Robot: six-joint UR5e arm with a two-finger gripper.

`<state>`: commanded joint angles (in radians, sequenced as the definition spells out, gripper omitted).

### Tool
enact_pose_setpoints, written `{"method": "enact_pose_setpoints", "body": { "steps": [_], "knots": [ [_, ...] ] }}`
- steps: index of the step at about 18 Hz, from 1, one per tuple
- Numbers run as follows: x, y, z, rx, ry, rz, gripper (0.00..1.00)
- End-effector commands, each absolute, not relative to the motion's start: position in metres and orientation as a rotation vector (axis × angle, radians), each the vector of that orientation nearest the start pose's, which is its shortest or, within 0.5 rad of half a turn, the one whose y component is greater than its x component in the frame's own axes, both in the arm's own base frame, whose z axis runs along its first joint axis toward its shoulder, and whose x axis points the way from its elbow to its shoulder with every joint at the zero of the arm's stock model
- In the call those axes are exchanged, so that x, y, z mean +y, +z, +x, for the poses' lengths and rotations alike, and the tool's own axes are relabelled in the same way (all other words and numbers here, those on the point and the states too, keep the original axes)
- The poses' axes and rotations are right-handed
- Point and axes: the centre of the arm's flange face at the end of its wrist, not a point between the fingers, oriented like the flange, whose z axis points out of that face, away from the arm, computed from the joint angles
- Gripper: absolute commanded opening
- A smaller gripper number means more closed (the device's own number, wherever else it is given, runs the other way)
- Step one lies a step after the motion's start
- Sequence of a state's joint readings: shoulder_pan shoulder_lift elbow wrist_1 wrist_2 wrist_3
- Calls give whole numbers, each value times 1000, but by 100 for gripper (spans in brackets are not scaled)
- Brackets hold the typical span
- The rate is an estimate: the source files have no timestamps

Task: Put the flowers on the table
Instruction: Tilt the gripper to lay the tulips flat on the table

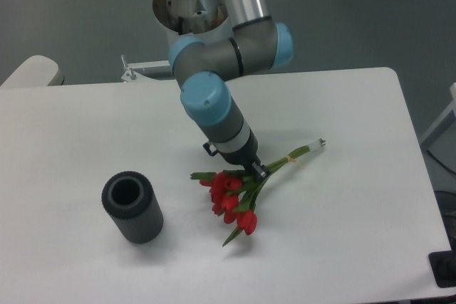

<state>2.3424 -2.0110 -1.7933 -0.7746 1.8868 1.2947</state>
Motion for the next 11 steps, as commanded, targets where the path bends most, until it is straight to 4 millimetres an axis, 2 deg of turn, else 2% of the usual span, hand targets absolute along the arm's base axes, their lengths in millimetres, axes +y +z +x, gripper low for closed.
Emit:
{"method": "enact_pose_setpoints", "body": {
  "steps": [5,6,7,8,11],
  "knots": [
    [505,217,-349,830,447,-3216,22],
    [505,217,-349,830,446,-3215,34],
    [507,221,-350,826,458,-3209,69],
    [508,224,-351,823,466,-3205,100],
    [512,249,-356,779,522,-3172,100]
  ]
}}
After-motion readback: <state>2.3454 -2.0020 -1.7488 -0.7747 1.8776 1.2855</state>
